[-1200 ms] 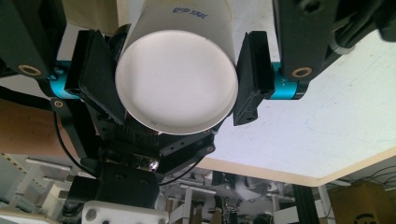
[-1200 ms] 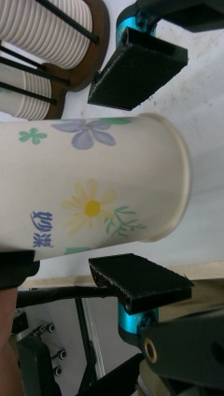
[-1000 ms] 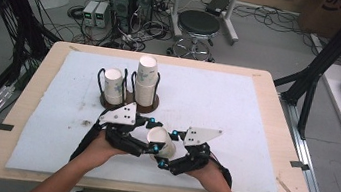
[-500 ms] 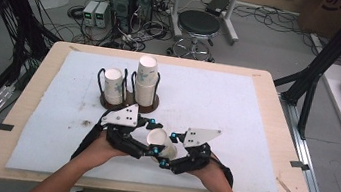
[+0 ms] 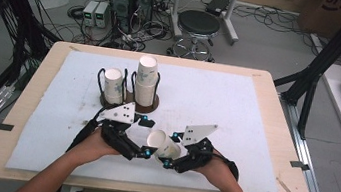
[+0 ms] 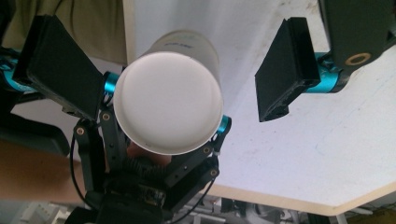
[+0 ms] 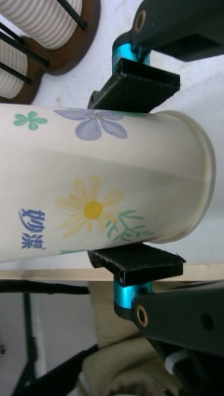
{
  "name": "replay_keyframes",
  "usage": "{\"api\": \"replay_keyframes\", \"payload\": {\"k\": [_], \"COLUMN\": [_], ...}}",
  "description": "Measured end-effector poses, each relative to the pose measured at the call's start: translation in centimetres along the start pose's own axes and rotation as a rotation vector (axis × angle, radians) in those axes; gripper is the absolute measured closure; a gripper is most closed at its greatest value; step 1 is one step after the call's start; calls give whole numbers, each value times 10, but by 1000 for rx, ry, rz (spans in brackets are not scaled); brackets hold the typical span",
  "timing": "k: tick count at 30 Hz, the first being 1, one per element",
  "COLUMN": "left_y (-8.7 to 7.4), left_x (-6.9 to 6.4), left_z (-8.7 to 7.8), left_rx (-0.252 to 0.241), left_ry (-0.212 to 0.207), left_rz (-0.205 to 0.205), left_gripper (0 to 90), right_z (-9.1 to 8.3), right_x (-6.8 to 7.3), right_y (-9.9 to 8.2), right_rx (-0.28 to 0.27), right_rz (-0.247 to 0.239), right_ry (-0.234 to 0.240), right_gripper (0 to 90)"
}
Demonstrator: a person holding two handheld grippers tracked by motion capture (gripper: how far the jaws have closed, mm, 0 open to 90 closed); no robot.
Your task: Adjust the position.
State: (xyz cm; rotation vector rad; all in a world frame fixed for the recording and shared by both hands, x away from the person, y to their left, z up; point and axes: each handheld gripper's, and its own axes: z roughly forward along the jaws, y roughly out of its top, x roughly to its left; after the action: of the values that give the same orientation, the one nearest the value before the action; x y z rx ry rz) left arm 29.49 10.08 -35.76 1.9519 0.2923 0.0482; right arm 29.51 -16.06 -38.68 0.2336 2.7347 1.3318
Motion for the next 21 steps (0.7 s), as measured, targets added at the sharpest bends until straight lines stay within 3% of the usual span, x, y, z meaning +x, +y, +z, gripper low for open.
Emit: {"api": "replay_keyframes", "payload": {"k": [7, 11, 21], "left_y": [0, 0, 2], "left_x": [2, 3, 3], "left_z": [-4, -4, 0], "left_rx": [18, 37, 90], "left_ry": [-11, -39, -58], "left_rz": [1, 6, 29], "left_gripper": [156, 156, 159], "right_z": [-3, -4, 1], "right_x": [-4, -6, -5], "right_y": [9, 13, 28], "right_rx": [63, 84, 221], "right_rz": [-37, -52, -123], "right_ry": [10, 17, 38], "right_gripper": [327, 327, 328]}}
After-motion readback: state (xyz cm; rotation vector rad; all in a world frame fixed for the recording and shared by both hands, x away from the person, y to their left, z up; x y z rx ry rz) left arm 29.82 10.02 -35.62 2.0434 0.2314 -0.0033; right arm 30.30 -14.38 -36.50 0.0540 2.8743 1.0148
